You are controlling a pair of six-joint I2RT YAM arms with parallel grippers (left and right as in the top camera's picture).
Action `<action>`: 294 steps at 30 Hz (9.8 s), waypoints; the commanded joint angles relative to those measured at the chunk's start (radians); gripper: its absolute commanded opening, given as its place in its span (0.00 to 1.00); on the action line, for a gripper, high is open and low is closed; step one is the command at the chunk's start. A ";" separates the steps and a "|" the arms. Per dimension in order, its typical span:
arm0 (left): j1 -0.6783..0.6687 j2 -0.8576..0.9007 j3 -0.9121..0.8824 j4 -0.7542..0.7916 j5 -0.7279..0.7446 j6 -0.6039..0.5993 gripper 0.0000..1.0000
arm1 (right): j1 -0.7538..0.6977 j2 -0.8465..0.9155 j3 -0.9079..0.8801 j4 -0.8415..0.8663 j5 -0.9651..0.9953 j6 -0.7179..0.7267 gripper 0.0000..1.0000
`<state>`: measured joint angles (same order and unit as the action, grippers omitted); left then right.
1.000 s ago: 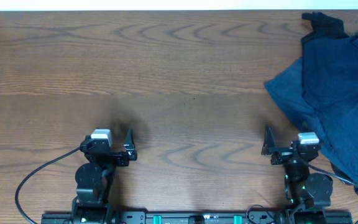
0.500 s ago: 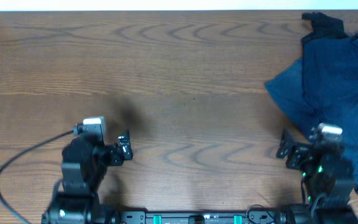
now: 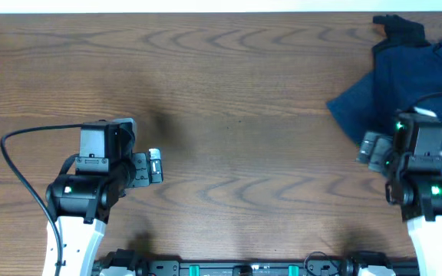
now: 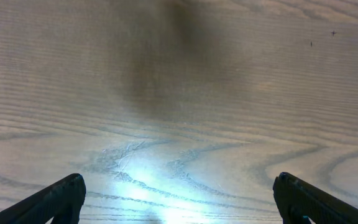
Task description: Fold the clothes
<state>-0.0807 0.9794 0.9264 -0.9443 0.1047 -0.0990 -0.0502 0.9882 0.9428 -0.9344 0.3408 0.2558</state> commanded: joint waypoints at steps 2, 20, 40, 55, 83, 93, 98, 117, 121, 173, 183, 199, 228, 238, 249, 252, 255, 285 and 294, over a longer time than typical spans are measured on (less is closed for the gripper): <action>-0.003 0.000 0.021 -0.005 0.007 0.015 0.98 | -0.131 0.098 0.010 -0.018 0.175 0.133 0.99; -0.003 0.000 0.021 0.000 0.007 0.012 0.98 | -0.237 0.626 0.010 0.412 0.051 -0.097 0.78; -0.003 0.000 0.021 0.004 0.007 0.012 0.98 | -0.230 0.557 0.089 0.445 0.117 -0.133 0.01; -0.003 0.000 0.021 0.016 0.007 0.012 0.98 | 0.345 0.356 0.109 0.500 -0.470 -0.411 0.01; -0.003 0.000 0.020 0.018 0.007 0.012 0.98 | 0.509 0.616 0.081 0.333 -0.519 -0.157 0.49; -0.003 0.000 0.020 0.018 0.007 0.012 0.98 | 0.520 0.832 0.081 0.423 -0.442 -0.084 0.50; -0.003 0.000 0.020 0.018 0.007 0.012 0.98 | 0.522 0.851 0.084 0.450 -0.488 -0.087 0.01; -0.003 0.000 0.020 0.018 0.007 0.012 0.98 | 0.366 0.650 0.123 0.429 -0.322 -0.119 0.03; -0.003 0.000 0.020 0.017 0.007 0.012 0.98 | 0.371 0.676 0.123 0.422 -0.322 -0.119 0.22; -0.003 0.000 0.020 0.018 0.023 0.012 0.98 | 0.878 0.635 0.175 0.569 -0.674 -0.402 0.01; -0.003 0.000 0.020 0.018 0.052 0.012 0.98 | 0.875 0.635 0.175 1.007 -0.479 -0.174 0.17; -0.033 0.000 0.020 0.016 0.297 0.011 0.98 | 0.775 0.554 0.175 0.835 -0.010 0.000 0.45; -0.595 0.625 0.020 0.273 0.093 -0.287 0.91 | 0.266 0.325 0.174 0.204 -0.151 0.126 0.57; -0.747 0.633 0.020 0.275 -0.140 -0.440 0.92 | 0.266 0.374 0.173 0.182 -0.184 0.126 0.58; -0.826 0.645 0.020 0.348 -0.253 -0.532 0.91 | 0.266 0.389 0.173 0.182 -0.188 0.126 0.58; -0.835 0.665 0.020 0.361 -0.253 -0.533 0.88 | 0.266 0.389 0.173 0.180 -0.189 0.126 0.58; -0.842 0.696 0.020 0.359 -0.252 -0.543 0.86 | 0.266 0.389 0.173 0.178 -0.189 0.126 0.58; -0.773 0.086 0.136 -0.099 -0.552 -0.529 0.06 | 0.281 0.492 0.173 0.323 -0.535 -0.115 0.49; -0.565 -0.092 0.136 -0.098 -0.752 -0.535 0.06 | 0.402 0.727 0.174 0.663 -0.632 -0.124 0.53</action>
<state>-0.6991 0.8921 1.0462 -1.0428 -0.5468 -0.6292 0.3084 1.6638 1.1145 -0.3218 -0.2527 0.1436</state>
